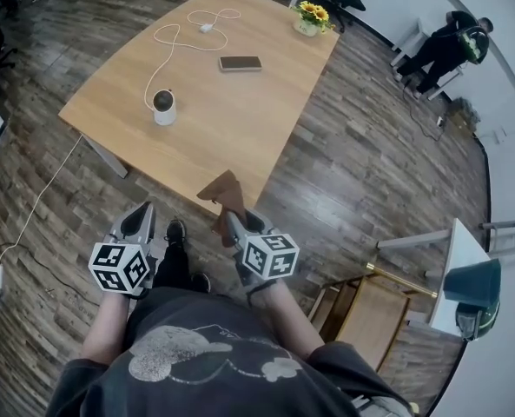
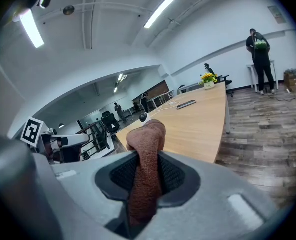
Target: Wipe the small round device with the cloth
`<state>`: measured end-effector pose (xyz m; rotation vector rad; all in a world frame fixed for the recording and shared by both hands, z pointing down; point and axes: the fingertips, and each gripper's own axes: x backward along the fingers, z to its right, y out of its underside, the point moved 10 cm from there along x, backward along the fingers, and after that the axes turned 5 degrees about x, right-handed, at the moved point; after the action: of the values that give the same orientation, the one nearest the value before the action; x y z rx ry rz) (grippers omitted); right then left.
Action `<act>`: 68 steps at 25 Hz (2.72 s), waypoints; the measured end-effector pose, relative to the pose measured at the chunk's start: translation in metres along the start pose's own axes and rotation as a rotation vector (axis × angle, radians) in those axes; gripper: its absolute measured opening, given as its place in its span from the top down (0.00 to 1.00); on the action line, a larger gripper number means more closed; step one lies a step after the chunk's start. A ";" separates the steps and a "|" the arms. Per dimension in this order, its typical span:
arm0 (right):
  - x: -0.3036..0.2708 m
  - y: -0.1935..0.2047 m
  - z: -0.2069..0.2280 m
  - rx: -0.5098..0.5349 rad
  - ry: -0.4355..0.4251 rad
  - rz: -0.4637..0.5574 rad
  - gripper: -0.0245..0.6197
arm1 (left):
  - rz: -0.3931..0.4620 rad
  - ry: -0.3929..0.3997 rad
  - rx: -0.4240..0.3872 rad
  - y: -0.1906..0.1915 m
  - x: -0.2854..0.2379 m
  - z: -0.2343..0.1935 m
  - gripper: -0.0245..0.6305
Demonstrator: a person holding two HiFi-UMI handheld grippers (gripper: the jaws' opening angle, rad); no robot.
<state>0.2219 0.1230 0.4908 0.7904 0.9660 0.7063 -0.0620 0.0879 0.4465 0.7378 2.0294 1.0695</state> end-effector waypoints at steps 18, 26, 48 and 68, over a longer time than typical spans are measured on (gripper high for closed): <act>-0.122 -0.084 0.019 0.026 0.044 -0.008 0.84 | -0.027 0.053 0.050 -0.060 -0.111 -0.080 0.93; -0.206 -0.142 -0.013 0.169 -0.094 -0.036 0.84 | -0.029 0.062 0.048 -0.091 -0.152 -0.114 0.93; -0.263 -0.151 0.002 0.120 -0.143 -0.209 0.84 | -0.050 -0.030 0.078 -0.109 -0.176 -0.139 0.93; -0.266 -0.135 -0.030 0.287 -0.357 -0.229 0.84 | -0.043 -0.098 0.071 -0.092 -0.147 -0.127 0.93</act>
<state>0.1113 -0.1558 0.4830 0.9986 0.8219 0.2179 -0.0921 -0.1242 0.4669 0.7642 1.9993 0.9235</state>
